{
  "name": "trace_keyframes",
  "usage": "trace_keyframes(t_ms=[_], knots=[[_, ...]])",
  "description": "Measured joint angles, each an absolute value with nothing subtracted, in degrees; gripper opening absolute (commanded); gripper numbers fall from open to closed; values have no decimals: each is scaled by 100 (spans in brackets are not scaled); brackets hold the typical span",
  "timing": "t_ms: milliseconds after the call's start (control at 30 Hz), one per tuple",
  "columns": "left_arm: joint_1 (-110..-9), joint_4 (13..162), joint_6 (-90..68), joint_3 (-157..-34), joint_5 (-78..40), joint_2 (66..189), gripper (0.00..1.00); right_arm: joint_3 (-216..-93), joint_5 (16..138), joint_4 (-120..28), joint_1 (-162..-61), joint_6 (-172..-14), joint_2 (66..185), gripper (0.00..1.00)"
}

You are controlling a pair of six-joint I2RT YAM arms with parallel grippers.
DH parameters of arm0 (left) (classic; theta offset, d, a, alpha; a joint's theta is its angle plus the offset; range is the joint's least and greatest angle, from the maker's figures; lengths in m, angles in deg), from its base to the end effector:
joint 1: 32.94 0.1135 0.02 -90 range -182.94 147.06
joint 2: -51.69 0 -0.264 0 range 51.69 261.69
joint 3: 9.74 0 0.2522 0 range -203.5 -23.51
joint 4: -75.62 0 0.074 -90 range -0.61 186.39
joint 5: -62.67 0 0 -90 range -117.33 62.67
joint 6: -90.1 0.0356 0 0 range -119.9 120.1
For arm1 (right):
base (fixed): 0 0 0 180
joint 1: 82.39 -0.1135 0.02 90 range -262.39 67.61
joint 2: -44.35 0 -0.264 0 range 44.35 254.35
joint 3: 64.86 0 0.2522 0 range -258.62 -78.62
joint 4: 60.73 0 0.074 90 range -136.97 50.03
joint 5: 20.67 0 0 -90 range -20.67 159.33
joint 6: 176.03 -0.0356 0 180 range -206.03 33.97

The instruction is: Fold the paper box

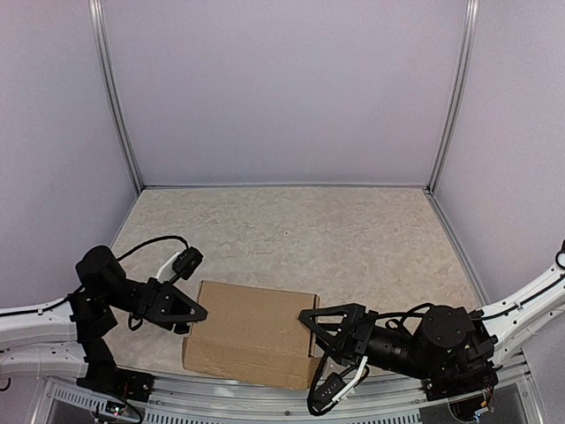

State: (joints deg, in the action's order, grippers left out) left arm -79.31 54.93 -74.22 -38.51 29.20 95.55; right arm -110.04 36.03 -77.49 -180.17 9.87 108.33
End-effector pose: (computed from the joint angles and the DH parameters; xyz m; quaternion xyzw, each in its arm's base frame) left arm 0.0933 -0.1409 0.2399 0.1975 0.6588 -0.7244 0.0464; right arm -0.0140 0.2470 0.2658 -0.7082 0.1154 -0.1952 0.6686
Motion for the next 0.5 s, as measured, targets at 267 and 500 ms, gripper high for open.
trace_keyframes(t_ms=[267, 500], knots=[[-7931, 5497, -7440, -3783, 2916, 9507, 64, -11004, 3585, -7791, -18017, 1004, 10892, 47], [-7931, 5714, -7350, -3774, 2850, 9371, 87, -11004, 3583, -7941, -18017, 969, 10938, 47]])
